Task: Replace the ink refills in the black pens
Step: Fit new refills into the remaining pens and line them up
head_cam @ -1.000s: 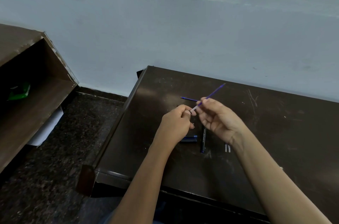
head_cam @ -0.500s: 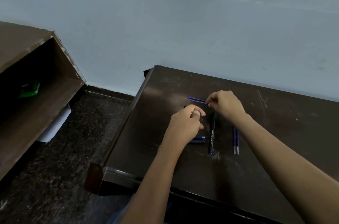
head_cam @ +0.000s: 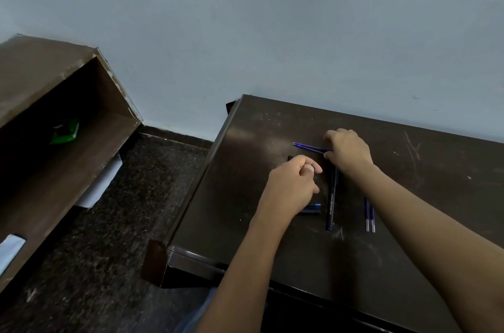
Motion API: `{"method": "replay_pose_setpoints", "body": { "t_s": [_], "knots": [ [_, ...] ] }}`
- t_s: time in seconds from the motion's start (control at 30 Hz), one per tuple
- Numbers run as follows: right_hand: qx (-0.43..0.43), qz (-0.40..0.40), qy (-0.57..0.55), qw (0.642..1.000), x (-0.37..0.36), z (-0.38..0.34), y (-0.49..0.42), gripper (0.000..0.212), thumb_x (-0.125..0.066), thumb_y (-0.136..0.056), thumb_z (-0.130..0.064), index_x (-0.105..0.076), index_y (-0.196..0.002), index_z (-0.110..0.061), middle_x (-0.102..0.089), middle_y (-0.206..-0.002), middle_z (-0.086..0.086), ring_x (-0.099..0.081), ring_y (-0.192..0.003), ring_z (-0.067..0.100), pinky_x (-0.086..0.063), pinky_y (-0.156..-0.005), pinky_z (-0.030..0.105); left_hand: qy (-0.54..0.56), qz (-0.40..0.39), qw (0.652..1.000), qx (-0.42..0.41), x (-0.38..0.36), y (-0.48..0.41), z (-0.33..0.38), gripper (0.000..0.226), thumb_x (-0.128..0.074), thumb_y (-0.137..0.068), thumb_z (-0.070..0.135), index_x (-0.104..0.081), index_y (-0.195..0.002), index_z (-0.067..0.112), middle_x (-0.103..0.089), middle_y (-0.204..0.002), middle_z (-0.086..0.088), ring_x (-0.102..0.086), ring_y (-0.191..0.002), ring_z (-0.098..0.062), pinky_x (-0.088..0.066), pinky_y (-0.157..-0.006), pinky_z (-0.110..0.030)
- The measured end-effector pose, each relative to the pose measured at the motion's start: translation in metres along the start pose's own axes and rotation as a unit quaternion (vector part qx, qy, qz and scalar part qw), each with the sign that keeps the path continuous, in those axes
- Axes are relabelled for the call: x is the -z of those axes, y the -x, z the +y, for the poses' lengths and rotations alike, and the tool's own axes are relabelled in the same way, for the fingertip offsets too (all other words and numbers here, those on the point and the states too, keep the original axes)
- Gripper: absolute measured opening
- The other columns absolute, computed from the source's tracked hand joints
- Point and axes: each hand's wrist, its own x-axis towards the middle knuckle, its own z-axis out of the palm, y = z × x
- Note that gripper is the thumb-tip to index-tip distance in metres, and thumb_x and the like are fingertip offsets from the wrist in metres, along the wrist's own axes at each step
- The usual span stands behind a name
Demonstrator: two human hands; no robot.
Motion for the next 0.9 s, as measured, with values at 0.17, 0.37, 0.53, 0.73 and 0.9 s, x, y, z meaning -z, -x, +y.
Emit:
{"method": "replay_pose_setpoints", "body": {
  "t_s": [0.17,0.37,0.53,0.73,0.9],
  "knots": [
    [0.01,-0.033,-0.02,0.999,-0.001,-0.001,-0.007,0.027,-0.058,-0.089,-0.014,-0.062,-0.116,-0.018,-0.063,-0.117,0.01,-0.059,-0.106,0.031,-0.051,-0.082,0.042,-0.012,-0.004,1.0,-0.002,-0.001,0.0,0.0,0.028,-0.035,-0.1,0.019,-0.061,-0.107,0.022,-0.063,-0.085,0.002,-0.045,-0.054,-0.001,-0.035,-0.055,-0.017],
    [0.003,-0.034,-0.016,0.999,-0.002,-0.001,-0.012,0.027,-0.051,-0.091,-0.011,-0.064,-0.114,-0.02,-0.063,-0.116,0.012,-0.061,-0.103,0.033,-0.05,-0.079,0.041,-0.02,-0.002,1.0,-0.003,0.0,-0.002,0.0,0.028,-0.035,-0.1,0.02,-0.061,-0.109,0.022,-0.062,-0.082,0.004,-0.045,-0.054,-0.001,-0.035,-0.054,-0.015],
    [-0.002,-0.02,-0.019,1.0,-0.004,-0.001,-0.015,0.029,-0.049,-0.09,-0.007,-0.065,-0.111,-0.019,-0.064,-0.114,0.012,-0.061,-0.102,0.033,-0.051,-0.078,0.041,-0.019,-0.005,1.0,-0.001,0.0,-0.001,0.001,0.028,-0.035,-0.1,0.02,-0.061,-0.109,0.022,-0.061,-0.085,0.004,-0.045,-0.054,-0.002,-0.036,-0.055,-0.015],
    [-0.016,-0.007,-0.044,0.999,-0.008,-0.001,-0.017,0.031,-0.047,-0.089,-0.003,-0.067,-0.109,-0.017,-0.064,-0.113,0.013,-0.061,-0.1,0.035,-0.052,-0.079,0.041,-0.02,-0.003,1.0,0.0,0.0,-0.002,0.002,0.028,-0.036,-0.1,0.019,-0.061,-0.111,0.021,-0.061,-0.086,0.003,-0.046,-0.057,-0.001,-0.035,-0.057,-0.013],
    [-0.018,-0.01,-0.046,0.999,-0.011,-0.002,-0.018,0.031,-0.046,-0.089,-0.001,-0.066,-0.109,-0.014,-0.064,-0.112,0.013,-0.061,-0.099,0.033,-0.053,-0.079,0.042,-0.021,-0.002,1.0,0.001,0.001,-0.002,0.001,0.028,-0.036,-0.1,0.019,-0.061,-0.111,0.021,-0.062,-0.087,0.003,-0.046,-0.055,-0.001,-0.035,-0.057,-0.013]
  ]
}}
